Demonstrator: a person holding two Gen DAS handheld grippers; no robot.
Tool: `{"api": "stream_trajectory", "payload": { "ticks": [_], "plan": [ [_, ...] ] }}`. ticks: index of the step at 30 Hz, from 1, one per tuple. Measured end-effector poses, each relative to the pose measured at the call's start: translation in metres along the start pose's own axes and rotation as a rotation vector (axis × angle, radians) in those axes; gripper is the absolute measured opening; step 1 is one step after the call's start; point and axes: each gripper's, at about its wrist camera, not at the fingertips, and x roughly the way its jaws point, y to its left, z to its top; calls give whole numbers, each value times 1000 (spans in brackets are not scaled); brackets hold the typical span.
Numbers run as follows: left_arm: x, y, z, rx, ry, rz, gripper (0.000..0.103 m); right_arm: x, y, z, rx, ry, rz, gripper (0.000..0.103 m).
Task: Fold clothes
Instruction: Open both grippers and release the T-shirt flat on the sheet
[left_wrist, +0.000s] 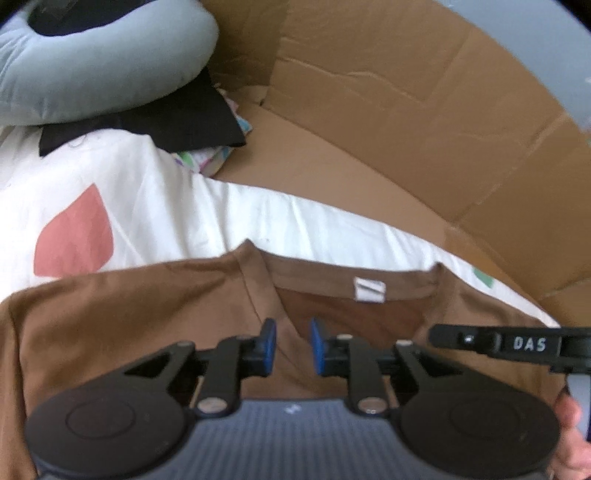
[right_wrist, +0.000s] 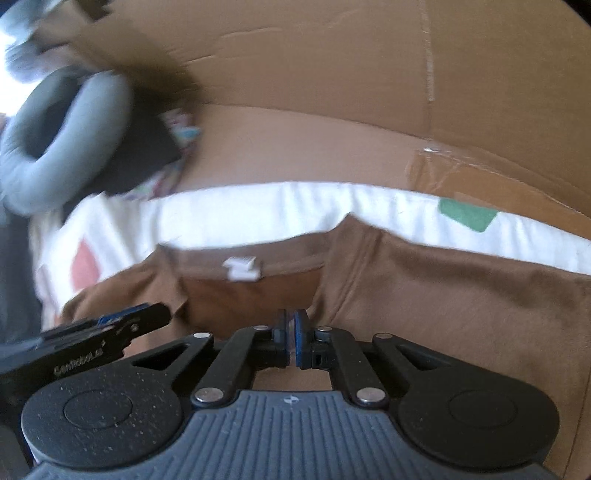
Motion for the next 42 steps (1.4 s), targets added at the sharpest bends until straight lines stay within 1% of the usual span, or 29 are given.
{"api": "stream_trajectory", "payload": {
  "ticks": [1, 2, 3, 4, 5, 8, 10, 12, 14, 16, 20, 23, 27, 29, 30, 31, 32, 35, 37, 39, 41, 42],
  "plan": [
    [-3, -2, -4, 13, -13, -1, 15, -2, 2, -5, -30, -10, 15, 2],
    [-5, -5, -9, 35, -32, 8, 11, -5, 5, -11, -61, -20, 29, 3],
    [-7, -8, -14, 60, -46, 8, 11, -6, 8, -18, -103, -34, 36, 4],
    [-8, -11, -20, 86, -53, 0, 11, -7, 11, -24, -148, -48, 32, 9],
    [-8, -14, -26, 115, -60, -5, 11, -7, 14, -31, -194, -61, 28, 17],
    [-4, -24, -45, 214, -77, 12, 12, -5, 23, -49, -323, -109, -30, 31],
    [0, -29, -56, 277, -91, 17, 12, -2, 24, -57, -374, -128, -57, 34],
    [4, -32, -64, 329, -98, 20, 12, 2, 25, -61, -402, -132, -61, 34],
    [10, -32, -68, 355, -100, 26, 12, 7, 26, -64, -424, -134, -75, 34],
    [17, -30, -68, 358, -105, 19, 12, 12, 27, -65, -440, -136, -83, 34],
    [27, -28, -68, 369, -119, 0, 12, 21, 27, -58, -431, -141, -99, 35],
    [27, -32, -67, 399, -148, -7, 12, 24, 29, -51, -419, -151, -111, 34],
    [20, -33, -61, 379, -164, -22, 13, 23, 31, -43, -397, -158, -121, 34],
    [13, -35, -60, 363, -173, -32, 24, 17, 32, -42, -386, -156, -115, 34],
    [9, -36, -60, 356, -176, -41, 26, 12, 32, -42, -382, -154, -115, 34],
    [6, -37, -59, 349, -179, -50, 30, 6, 33, -42, -380, -152, -116, 34],
    [2, -40, -60, 345, -179, -57, 38, -1, 32, -44, -383, -154, -119, 35],
    [-12, -50, -65, 364, -195, -42, 50, -24, 28, -48, -392, -161, -129, 37],
    [-22, -53, -70, 349, -203, -31, 54, -42, 24, -52, -393, -174, -150, 37],
    [-32, -56, -75, 328, -192, -56, 55, -61, 18, -55, -381, -181, -167, 39],
    [-39, -60, -81, 322, -181, -57, 61, -77, 13, -60, -373, -186, -189, 39],
    [-42, -63, -85, 325, -176, -54, 62, -86, 11, -64, -367, -192, -191, 39]
  ]
}}
